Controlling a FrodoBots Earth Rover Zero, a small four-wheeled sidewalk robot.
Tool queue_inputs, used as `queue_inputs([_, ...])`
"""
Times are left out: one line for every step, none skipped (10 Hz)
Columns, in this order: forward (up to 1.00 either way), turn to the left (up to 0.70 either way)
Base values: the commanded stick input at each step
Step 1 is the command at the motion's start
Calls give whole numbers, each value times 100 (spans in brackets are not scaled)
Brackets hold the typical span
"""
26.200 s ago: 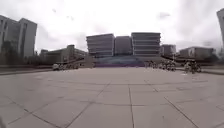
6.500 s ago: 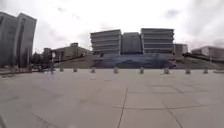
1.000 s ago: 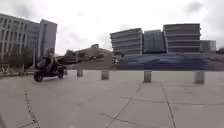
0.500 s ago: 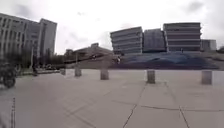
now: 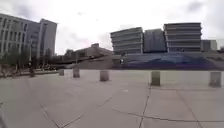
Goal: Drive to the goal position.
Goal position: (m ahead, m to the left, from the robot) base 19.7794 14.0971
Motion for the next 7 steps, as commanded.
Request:
queue_inputs([70,2])
queue_inputs([70,2])
queue_inputs([70,2])
queue_inputs([70,2])
queue_inputs([70,2])
queue_inputs([70,2])
queue_inputs([70,2])
